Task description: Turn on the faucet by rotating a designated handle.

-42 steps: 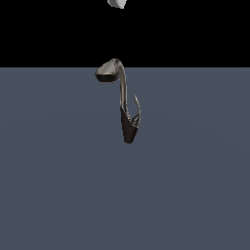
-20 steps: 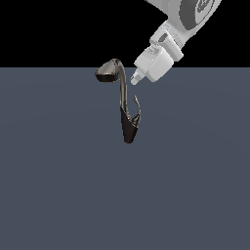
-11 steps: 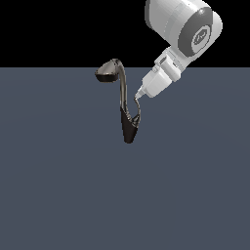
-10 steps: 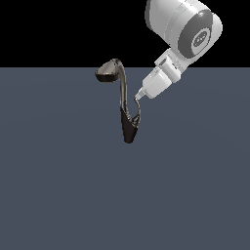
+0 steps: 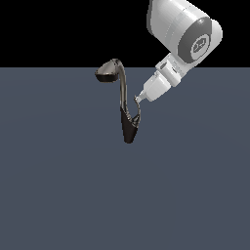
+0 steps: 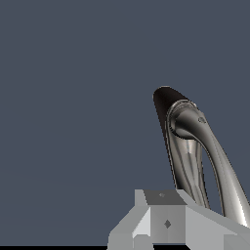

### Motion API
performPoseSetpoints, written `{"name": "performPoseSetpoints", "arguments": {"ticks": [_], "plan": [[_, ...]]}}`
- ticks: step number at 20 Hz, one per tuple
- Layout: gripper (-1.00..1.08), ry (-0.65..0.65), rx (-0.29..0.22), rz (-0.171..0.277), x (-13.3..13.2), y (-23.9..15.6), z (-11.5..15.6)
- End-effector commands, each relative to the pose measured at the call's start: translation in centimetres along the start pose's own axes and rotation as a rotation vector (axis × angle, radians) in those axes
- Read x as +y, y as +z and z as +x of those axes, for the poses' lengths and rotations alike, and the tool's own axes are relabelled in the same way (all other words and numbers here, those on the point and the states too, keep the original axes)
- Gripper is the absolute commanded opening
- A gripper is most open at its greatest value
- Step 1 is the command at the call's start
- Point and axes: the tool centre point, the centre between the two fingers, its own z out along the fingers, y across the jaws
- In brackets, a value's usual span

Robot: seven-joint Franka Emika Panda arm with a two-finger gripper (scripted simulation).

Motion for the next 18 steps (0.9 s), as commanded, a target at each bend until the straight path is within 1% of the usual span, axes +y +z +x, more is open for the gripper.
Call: {"name": "performPoseSetpoints", "arguments": {"ticks": [1, 15, 16, 17, 18], "plan": [[-1.00, 0.000, 0.000, 0.000, 0.4, 0.0, -0.2], [-1.00, 0.000, 0.000, 0.001, 4.4, 0.0, -1.6], [-1.00, 0.000, 0.000, 0.001, 4.4, 0.0, -1.6], [-1.00, 0.007, 0.006, 0.011, 3.8, -0.1, -0.8], [-1.00, 0.007, 0.005, 0.010, 4.2, -0.1, -0.7]]}}
